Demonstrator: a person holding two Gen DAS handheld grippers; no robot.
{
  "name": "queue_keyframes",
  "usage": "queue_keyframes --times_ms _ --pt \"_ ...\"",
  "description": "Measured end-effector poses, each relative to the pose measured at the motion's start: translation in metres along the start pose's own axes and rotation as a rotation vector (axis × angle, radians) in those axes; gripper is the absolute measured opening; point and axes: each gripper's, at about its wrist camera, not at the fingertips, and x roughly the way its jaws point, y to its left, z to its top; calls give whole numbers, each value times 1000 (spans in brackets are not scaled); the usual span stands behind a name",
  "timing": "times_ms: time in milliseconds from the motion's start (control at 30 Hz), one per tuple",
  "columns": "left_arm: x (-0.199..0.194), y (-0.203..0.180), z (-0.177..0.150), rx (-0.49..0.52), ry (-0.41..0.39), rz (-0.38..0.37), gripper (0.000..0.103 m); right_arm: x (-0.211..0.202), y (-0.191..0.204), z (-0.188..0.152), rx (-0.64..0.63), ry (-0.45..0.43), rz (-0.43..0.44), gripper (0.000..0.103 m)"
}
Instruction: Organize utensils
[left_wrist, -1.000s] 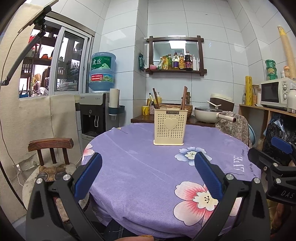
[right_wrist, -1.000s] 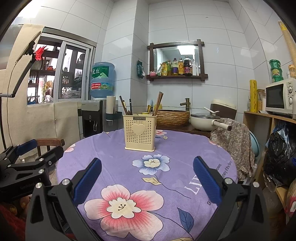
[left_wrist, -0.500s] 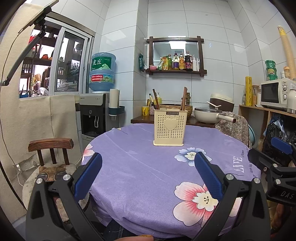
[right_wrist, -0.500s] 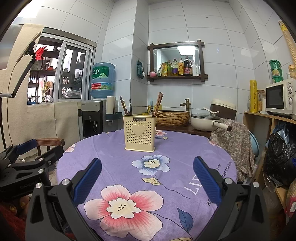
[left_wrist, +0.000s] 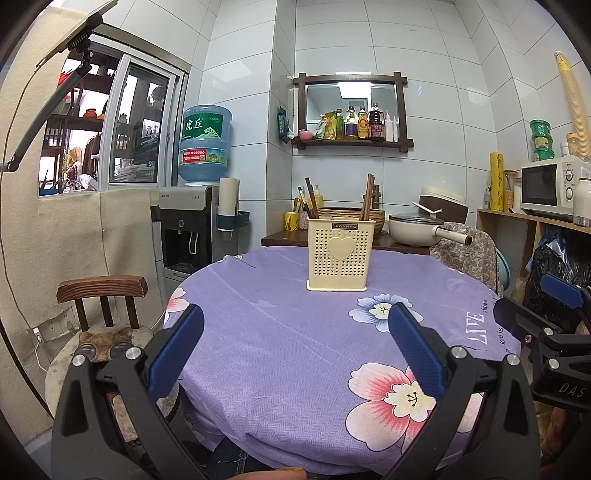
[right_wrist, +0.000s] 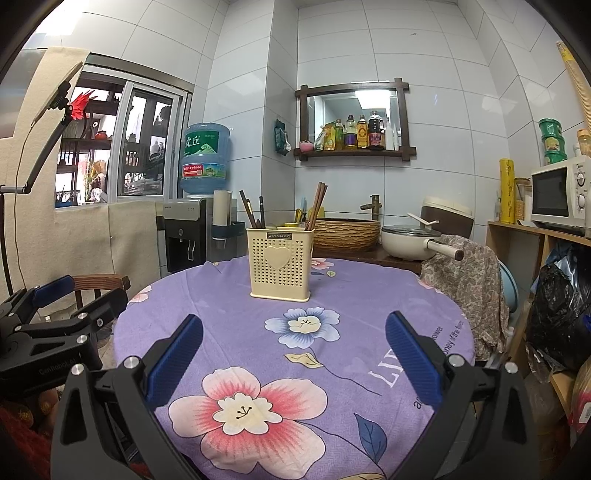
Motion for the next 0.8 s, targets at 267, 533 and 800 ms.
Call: queue_keyframes --times_ms 267,533,800 --pt "-1 -1 0 0 1 0 98 0 -1 0 0 1 1 98" --pt "-1 -1 0 0 1 2 98 1 -4 -2 0 8 5 98" --pt "1 0 -2 0 5 1 98 2 -4 -3 -1 12 4 98"
